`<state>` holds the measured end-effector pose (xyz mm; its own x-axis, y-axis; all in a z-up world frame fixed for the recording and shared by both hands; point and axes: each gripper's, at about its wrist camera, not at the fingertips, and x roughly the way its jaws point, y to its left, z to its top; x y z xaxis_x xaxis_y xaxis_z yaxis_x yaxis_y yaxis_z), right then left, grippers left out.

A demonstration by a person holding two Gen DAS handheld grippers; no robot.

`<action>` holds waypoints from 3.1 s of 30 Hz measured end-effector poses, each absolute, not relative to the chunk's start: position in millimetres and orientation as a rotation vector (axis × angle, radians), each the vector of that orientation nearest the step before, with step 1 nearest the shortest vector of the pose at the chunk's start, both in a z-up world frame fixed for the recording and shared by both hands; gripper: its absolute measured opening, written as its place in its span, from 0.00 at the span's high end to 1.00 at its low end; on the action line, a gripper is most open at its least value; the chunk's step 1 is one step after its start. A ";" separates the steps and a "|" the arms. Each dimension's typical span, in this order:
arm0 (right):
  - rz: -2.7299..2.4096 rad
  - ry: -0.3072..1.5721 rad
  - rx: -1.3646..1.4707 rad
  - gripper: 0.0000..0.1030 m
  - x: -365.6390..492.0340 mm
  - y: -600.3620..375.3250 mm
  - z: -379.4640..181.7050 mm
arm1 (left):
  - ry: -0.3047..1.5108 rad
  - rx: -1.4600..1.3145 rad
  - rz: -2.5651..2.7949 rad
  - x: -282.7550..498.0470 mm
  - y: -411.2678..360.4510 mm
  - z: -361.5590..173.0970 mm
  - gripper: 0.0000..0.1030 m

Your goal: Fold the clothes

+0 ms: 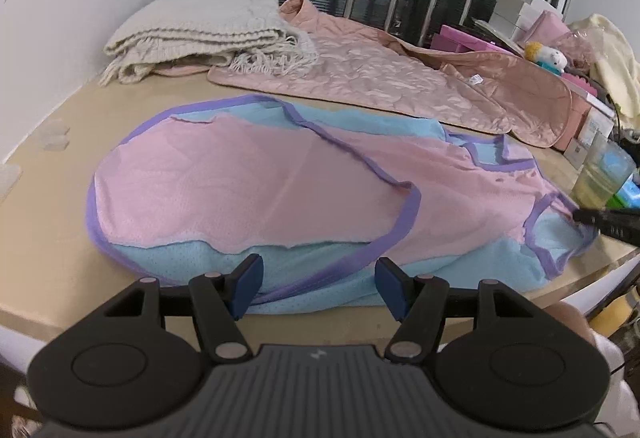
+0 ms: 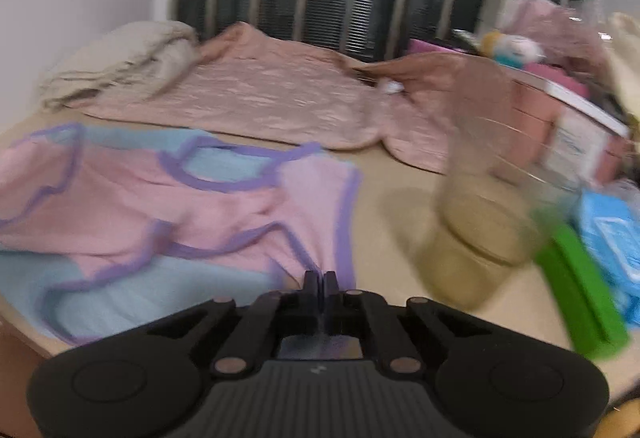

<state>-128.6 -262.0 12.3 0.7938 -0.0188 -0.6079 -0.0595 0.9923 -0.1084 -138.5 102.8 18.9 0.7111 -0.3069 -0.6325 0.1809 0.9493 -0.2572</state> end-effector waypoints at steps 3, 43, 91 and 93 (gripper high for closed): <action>0.130 0.616 -0.080 0.81 -144.6 -256.2 23.5 | 0.749 -0.221 -0.306 -139.0 107.6 21.5 0.38; 0.708 0.821 -0.212 0.68 61.3 -26.7 53.9 | 0.727 -0.322 -0.255 -146.1 108.6 11.7 0.65; 0.385 0.777 -0.014 0.61 -37.2 -214.5 16.6 | 0.663 -0.282 -0.128 -161.5 113.9 10.3 0.64; 0.352 0.732 -0.074 0.64 -47.9 -216.4 12.3 | 0.666 -0.233 -0.134 -162.8 112.0 10.9 0.64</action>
<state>-47.9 -216.4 12.3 0.6879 0.2884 -0.6660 -0.3399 0.9388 0.0555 -162.8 112.0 10.9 0.7787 -0.1976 -0.5955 0.0488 0.9653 -0.2566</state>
